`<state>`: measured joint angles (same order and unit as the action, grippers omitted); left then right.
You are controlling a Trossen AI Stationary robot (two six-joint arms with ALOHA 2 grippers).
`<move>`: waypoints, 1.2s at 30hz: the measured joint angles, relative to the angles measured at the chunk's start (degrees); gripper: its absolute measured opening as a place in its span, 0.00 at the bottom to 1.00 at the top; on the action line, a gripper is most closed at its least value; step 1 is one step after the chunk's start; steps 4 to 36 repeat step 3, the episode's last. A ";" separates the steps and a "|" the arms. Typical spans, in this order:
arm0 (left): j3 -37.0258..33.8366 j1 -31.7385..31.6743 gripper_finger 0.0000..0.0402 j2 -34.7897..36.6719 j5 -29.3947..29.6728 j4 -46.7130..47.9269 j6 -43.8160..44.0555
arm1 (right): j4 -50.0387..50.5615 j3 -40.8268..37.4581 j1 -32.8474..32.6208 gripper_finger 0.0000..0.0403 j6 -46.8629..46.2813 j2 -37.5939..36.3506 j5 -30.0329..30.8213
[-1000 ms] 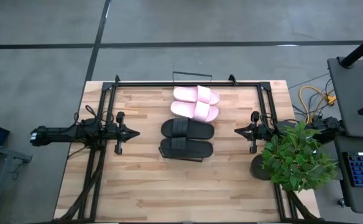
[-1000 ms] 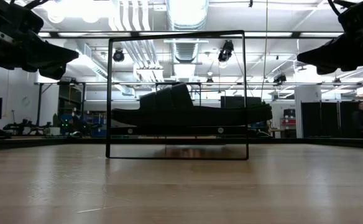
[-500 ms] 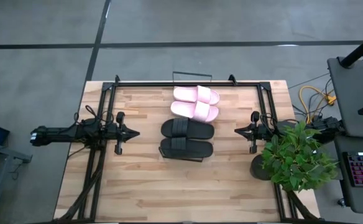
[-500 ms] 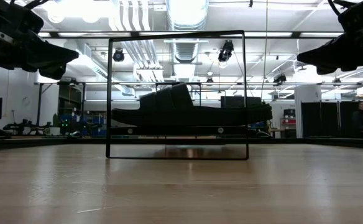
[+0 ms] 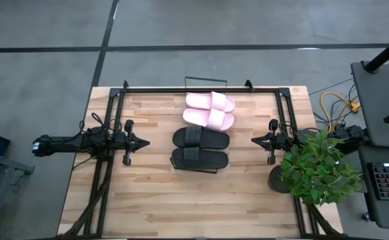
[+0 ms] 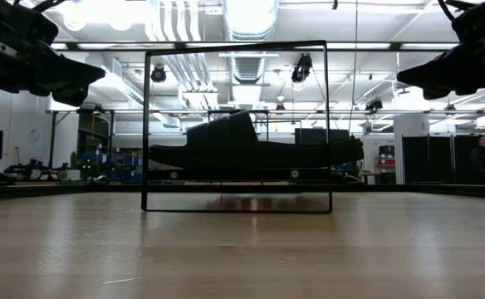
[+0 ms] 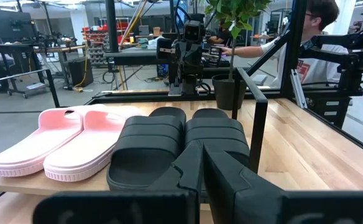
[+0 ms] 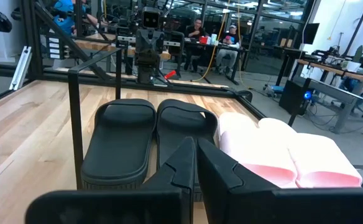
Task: Pick and place slides into the shelf
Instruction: Return to Home Position
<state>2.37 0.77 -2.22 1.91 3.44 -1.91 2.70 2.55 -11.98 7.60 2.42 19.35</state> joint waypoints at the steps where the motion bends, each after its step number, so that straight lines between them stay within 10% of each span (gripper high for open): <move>1: 0.00 0.01 0.00 0.00 0.00 0.00 0.00 | 0.00 0.00 -0.01 0.02 0.02 -0.01 0.00; 36: 0.00 0.01 0.00 0.00 0.00 0.00 0.00 | 0.00 0.00 -0.01 0.02 -0.02 0.00 0.00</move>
